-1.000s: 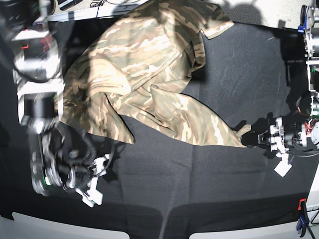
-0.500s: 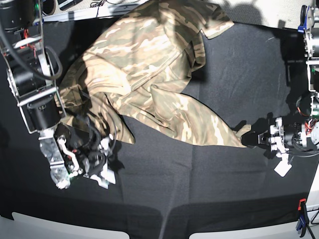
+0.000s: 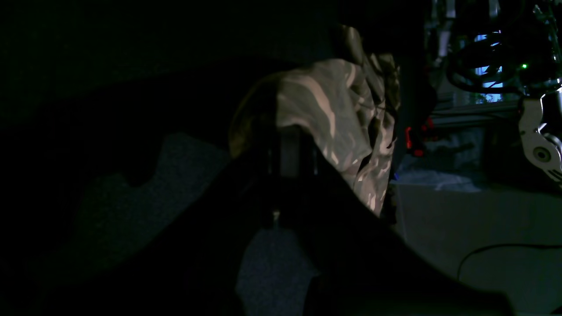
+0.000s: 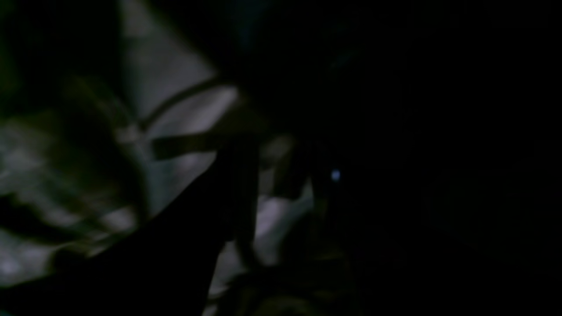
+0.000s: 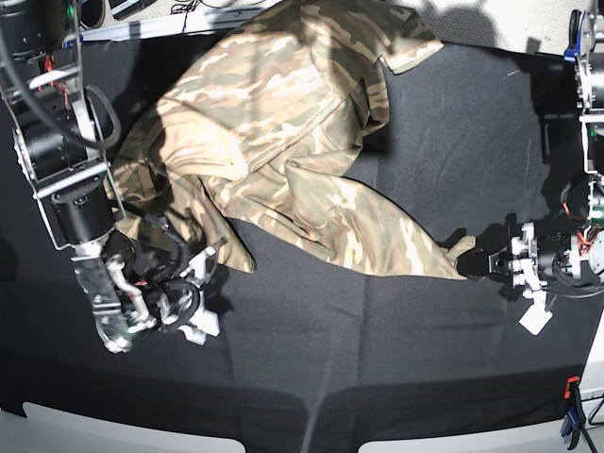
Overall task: Layout the t-shirt on the table in an organized manner, then fold the t-shirt properly
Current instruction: 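Pull the grasped hem with the right gripper away from the left gripper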
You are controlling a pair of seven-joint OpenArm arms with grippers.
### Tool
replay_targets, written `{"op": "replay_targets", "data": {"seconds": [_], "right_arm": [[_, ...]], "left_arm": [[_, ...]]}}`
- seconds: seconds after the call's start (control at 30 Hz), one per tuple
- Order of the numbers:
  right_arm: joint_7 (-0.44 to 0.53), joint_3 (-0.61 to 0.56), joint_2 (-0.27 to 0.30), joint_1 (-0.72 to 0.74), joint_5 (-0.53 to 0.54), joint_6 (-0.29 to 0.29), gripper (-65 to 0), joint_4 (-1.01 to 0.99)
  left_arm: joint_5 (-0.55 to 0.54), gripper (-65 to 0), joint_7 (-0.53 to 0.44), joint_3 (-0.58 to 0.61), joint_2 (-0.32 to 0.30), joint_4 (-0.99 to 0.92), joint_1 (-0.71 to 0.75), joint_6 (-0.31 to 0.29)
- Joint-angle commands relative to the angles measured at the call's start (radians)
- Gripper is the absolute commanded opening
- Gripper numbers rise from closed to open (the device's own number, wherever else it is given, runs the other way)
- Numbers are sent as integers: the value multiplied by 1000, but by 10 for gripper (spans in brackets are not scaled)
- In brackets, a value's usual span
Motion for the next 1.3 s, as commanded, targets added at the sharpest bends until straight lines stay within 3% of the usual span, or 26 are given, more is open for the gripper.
{"op": "replay_targets", "data": {"seconds": [0.0, 0.1, 0.23, 0.6, 0.9, 1.1, 1.27], "right_arm": [[-19, 6, 3, 36, 32, 5, -465, 12], [-97, 6, -8, 35, 90, 5, -458, 12], [-118, 7, -18, 39, 176, 5, -416, 12], [-163, 7, -93, 41, 154, 5, -410, 13], [-131, 7, -195, 41, -191, -96, -411, 13], [-118, 7, -275, 18, -341, -147, -411, 16], [-119, 7, -340, -25, -562, -195, -431, 18]], "left_arm": [[-28, -650, -10, -6, -16, 13, -31, -6], [-28, -650, -10, -6, -16, 13, -31, -6], [-28, -650, -10, -6, -16, 13, -31, -6], [-28, -650, -10, -6, -16, 13, -31, -6], [-28, -650, -10, -6, -16, 13, -31, -6], [-28, -650, -10, -6, -17, 13, -31, -6], [-28, -650, -10, -6, -16, 13, -31, -6]]}}
